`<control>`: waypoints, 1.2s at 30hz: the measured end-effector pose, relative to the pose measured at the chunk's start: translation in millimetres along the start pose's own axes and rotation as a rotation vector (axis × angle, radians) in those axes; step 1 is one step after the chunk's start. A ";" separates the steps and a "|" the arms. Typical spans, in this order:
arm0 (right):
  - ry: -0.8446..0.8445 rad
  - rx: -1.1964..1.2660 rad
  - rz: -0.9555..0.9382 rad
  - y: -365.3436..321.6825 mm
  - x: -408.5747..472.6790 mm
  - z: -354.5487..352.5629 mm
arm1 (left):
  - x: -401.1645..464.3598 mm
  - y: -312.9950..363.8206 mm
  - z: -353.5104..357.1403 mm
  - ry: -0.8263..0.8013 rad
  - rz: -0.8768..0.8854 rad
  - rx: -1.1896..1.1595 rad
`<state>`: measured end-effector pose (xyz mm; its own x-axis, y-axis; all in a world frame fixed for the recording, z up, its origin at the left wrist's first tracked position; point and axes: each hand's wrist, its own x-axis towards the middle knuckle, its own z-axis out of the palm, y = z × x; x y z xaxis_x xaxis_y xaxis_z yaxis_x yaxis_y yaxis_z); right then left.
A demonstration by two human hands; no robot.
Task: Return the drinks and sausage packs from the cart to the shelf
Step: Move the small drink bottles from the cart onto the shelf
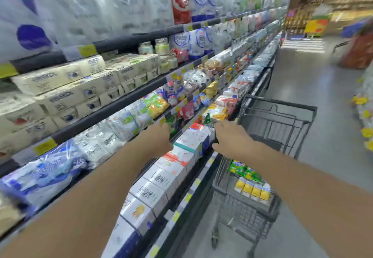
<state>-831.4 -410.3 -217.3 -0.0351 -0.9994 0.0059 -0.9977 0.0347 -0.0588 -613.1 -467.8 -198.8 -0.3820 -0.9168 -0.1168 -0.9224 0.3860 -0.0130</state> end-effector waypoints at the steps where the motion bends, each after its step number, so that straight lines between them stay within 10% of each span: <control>1: 0.009 0.004 0.028 23.1 -3.6 0.8 | 13.5 24.0 0.1 -0.008 0.040 -0.001; 24: -0.154 0.050 0.504 319.9 96.1 104.5 | 323.3 301.7 91.1 -0.249 0.531 -0.058; 36: -0.453 0.374 0.752 386.1 171.5 296.2 | 430.3 348.0 303.6 -0.643 0.448 -0.066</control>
<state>-1205.3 -570.7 -534.7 -0.5557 -0.6272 -0.5457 -0.6370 0.7430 -0.2053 -1081.1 -696.8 -555.0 -0.6292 -0.4279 -0.6489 -0.6971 0.6799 0.2277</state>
